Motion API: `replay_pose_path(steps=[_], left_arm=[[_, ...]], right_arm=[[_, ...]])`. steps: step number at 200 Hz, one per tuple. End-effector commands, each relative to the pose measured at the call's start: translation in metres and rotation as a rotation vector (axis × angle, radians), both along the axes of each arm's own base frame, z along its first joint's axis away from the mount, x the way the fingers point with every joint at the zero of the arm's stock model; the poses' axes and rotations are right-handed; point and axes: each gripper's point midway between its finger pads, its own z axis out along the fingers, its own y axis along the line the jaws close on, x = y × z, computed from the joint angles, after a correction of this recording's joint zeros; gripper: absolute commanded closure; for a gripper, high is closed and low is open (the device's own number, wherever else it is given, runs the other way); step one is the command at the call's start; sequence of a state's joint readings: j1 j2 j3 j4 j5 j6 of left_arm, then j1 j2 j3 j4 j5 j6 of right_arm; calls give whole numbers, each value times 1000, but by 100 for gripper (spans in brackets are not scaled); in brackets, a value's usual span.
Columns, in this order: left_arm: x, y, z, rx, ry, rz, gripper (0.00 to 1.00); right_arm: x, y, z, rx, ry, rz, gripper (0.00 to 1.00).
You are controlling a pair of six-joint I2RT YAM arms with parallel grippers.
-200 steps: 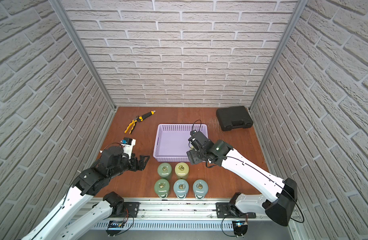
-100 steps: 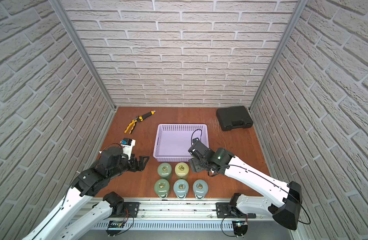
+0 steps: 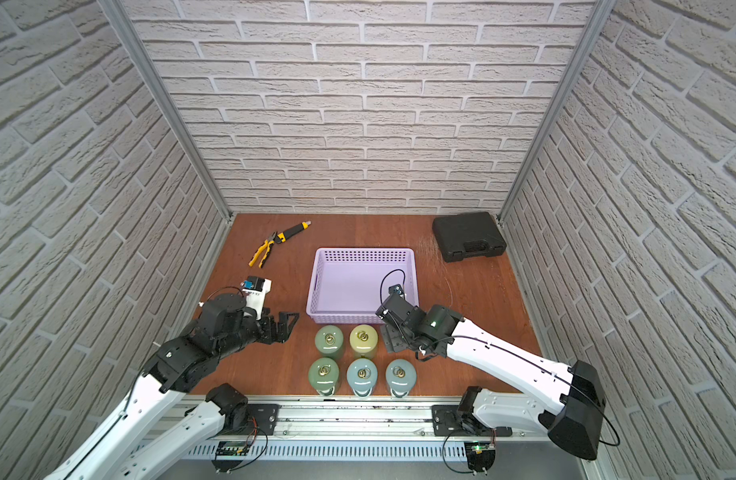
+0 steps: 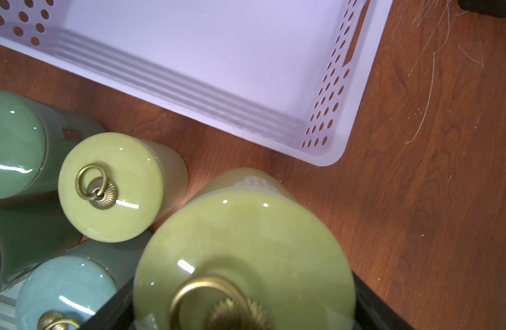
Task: Take the tea canister out of the basket
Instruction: Place the tea canister at the center of the board.
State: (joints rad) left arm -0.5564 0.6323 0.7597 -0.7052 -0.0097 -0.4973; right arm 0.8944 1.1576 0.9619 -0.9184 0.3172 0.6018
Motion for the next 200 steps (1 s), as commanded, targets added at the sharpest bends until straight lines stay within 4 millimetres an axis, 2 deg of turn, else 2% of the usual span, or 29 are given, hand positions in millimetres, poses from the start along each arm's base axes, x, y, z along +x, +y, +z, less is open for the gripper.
replay_pose_path(steps=[1, 104, 200], left_arm=[[1, 0, 1, 2, -6, -5, 2], [3, -1, 3, 14, 7, -7, 2], [4, -1, 1, 19, 9, -5, 2]], right_arm=[[18, 15, 13, 86, -103, -45, 49], [25, 25, -27, 84, -64, -90, 49], [20, 24, -49, 78, -24, -106, 48]])
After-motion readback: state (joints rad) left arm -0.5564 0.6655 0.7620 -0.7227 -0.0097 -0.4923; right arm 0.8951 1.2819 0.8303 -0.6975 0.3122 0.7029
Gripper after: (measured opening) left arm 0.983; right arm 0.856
